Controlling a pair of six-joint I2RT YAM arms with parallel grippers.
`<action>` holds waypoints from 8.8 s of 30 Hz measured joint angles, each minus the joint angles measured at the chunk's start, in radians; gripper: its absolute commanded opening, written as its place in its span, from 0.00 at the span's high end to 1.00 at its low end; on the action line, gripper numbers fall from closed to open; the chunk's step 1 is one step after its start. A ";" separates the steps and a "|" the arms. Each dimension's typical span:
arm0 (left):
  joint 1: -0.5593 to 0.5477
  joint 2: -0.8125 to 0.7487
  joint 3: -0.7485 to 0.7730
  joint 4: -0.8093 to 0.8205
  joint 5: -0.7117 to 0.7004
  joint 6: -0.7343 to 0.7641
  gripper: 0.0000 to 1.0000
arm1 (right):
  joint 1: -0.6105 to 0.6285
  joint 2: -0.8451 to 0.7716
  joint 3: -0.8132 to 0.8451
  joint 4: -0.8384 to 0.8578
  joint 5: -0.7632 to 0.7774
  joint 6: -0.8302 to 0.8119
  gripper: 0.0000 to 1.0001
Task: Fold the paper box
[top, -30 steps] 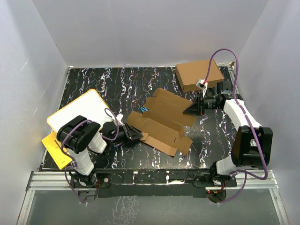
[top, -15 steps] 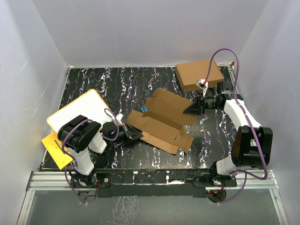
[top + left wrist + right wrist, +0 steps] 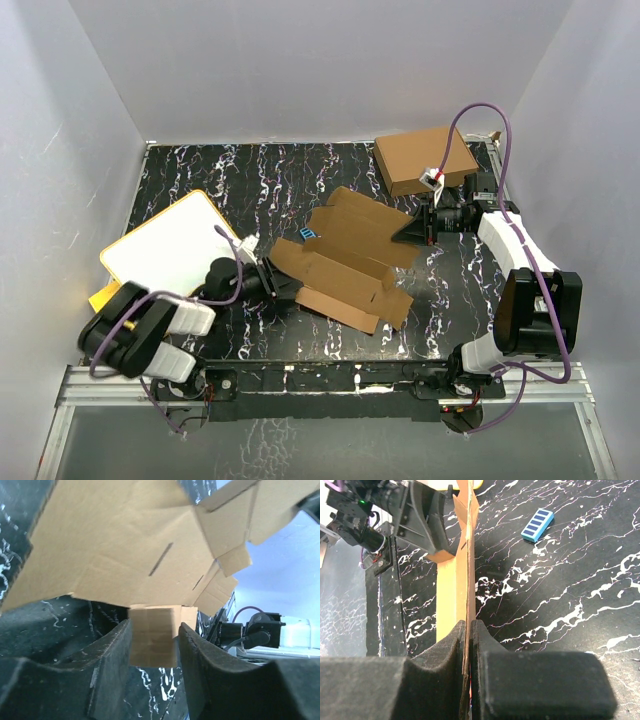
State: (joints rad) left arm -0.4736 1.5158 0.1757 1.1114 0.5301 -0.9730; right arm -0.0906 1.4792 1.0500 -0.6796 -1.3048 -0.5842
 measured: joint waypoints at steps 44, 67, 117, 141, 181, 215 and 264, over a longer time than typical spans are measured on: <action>0.163 0.018 0.589 -0.521 0.330 0.724 0.65 | -0.002 -0.001 0.000 -0.060 -0.046 -0.087 0.92; 0.089 0.047 0.508 -0.451 0.393 0.780 0.61 | -0.001 -0.001 0.000 -0.073 -0.053 -0.093 0.92; 0.045 0.274 0.569 -0.067 0.549 0.599 1.00 | 0.016 -0.001 0.000 -0.119 -0.074 -0.153 0.92; 0.086 -0.294 0.494 -0.674 0.094 0.667 0.30 | 0.017 -0.001 0.001 -0.126 -0.059 -0.150 0.92; 0.100 -0.589 -0.010 -0.219 -0.133 0.172 0.09 | -0.042 -0.084 0.461 0.521 -0.080 1.074 0.92; 0.058 0.042 0.378 0.475 0.069 0.184 0.40 | -0.066 -0.081 0.322 1.373 -0.124 1.875 0.92; -0.255 -0.066 0.671 -0.284 -0.565 -0.164 0.34 | 0.063 -0.097 -0.055 1.229 -0.002 1.643 0.92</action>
State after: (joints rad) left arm -0.7288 1.4494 0.8471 0.8276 -0.0349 -1.1370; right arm -0.0273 1.3827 0.9955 0.5499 -1.3067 1.0584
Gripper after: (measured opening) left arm 0.788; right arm 0.087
